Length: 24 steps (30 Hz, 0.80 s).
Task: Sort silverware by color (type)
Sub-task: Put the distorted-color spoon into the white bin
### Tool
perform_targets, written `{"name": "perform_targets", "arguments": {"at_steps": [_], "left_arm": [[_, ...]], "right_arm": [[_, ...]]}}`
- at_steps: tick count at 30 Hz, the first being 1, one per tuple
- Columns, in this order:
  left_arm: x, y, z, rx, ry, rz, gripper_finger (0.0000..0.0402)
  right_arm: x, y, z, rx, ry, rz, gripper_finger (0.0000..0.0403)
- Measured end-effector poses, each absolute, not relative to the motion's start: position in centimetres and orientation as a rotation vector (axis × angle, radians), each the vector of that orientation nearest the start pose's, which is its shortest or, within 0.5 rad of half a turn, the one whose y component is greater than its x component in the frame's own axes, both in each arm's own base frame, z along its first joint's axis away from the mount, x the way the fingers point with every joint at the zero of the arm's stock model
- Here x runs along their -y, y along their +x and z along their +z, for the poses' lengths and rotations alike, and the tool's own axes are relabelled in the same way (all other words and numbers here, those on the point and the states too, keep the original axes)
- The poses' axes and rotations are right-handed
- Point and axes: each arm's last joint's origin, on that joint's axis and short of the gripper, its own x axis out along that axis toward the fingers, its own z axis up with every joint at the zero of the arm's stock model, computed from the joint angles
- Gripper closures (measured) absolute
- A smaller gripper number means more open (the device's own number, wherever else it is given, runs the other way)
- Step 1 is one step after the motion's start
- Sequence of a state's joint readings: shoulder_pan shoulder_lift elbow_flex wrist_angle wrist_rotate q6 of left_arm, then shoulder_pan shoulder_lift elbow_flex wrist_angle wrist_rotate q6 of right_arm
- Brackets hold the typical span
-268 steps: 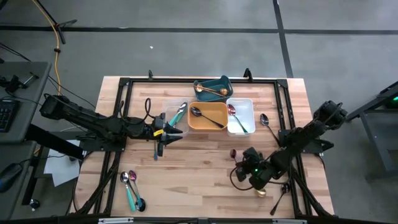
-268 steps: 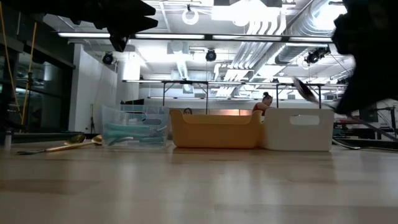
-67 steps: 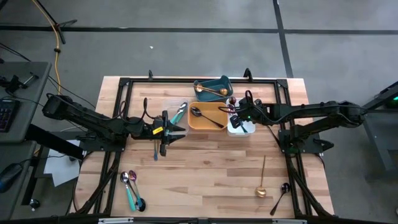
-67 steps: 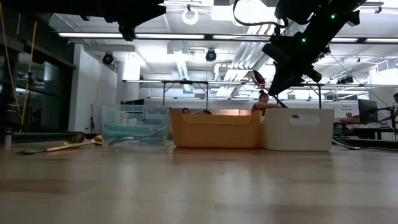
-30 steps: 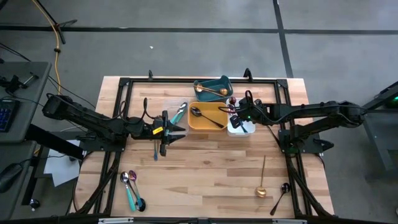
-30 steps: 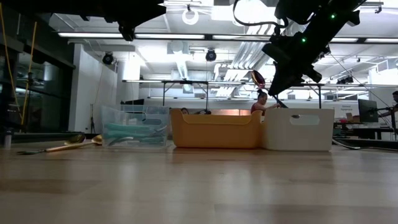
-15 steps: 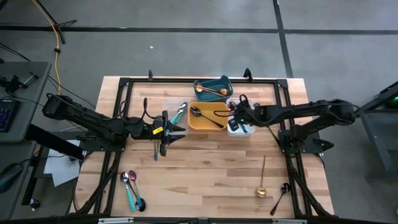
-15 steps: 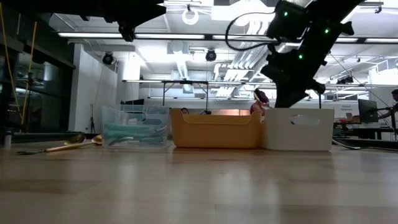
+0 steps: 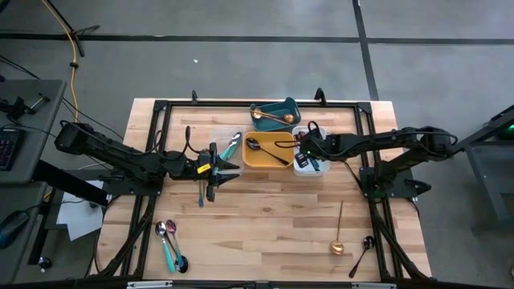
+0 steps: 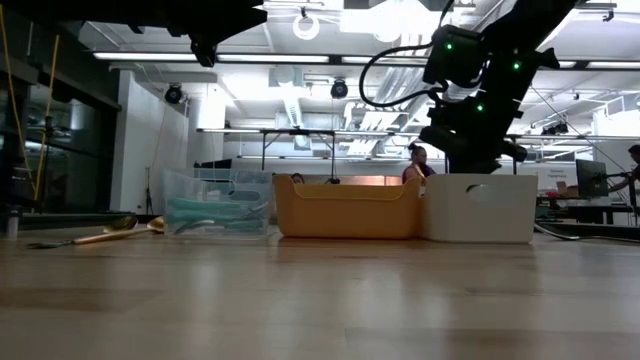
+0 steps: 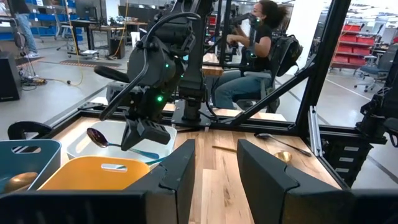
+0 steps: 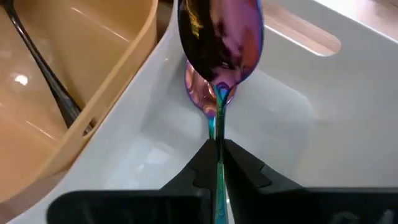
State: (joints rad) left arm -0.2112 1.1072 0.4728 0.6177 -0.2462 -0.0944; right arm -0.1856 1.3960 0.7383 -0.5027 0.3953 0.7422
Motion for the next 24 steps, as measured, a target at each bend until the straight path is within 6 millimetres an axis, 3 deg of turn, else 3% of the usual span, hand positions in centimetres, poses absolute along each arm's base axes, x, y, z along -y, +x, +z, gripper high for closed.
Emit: {"name": "perform_targets", "arguments": {"at_steps": [9,15,19,24], "left_arm": [[4.2,22.7,24.1,-0.015,-0.090,0.035,0.0289],[4.1,22.7,24.1,-0.014,-0.090,0.036,0.0289],[4.1,22.7,24.1,-0.014,-0.099,0.036,0.0289],[4.1,22.7,24.1,-0.014,-0.100,0.036,0.0289]], "right_arm": [[5.5,23.6,17.5,-0.936,0.476,-0.881,0.0328],[5.1,22.9,19.5,-0.868,0.448,-0.828,0.0286],[3.5,22.2,22.0,-0.752,0.396,-0.741,0.0271],[-0.4,22.3,24.6,-0.541,0.313,-0.611,0.0268]]}}
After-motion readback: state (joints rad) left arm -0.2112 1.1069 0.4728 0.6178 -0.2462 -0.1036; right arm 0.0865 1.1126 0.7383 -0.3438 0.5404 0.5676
